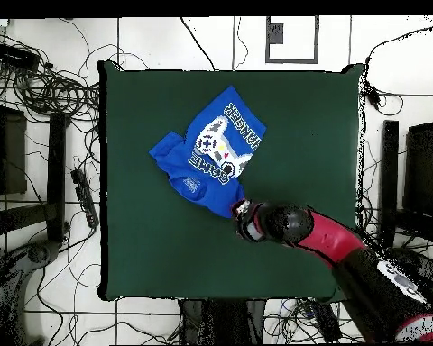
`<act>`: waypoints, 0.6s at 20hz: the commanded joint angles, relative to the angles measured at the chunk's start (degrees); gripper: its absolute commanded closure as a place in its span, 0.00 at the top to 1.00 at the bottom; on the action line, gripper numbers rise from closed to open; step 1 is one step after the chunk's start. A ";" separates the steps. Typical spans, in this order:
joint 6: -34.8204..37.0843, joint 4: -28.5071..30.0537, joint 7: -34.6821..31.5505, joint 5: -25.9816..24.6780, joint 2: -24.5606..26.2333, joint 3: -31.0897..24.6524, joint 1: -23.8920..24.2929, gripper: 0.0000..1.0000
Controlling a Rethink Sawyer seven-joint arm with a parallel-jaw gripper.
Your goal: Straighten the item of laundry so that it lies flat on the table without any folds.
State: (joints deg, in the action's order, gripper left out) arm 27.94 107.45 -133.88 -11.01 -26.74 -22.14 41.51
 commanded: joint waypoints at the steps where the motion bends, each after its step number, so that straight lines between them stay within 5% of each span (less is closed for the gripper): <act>1: -22.90 -3.67 -11.04 -7.01 -0.56 10.00 -15.01 0.00; 3: -27.14 -5.02 -12.71 -6.36 -1.06 15.84 -19.85 0.00; 12: -35.32 -1.59 -11.80 3.04 1.20 16.79 -24.59 0.00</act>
State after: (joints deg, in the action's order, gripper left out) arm -4.97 106.81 -133.88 -13.29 -27.60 -7.40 19.52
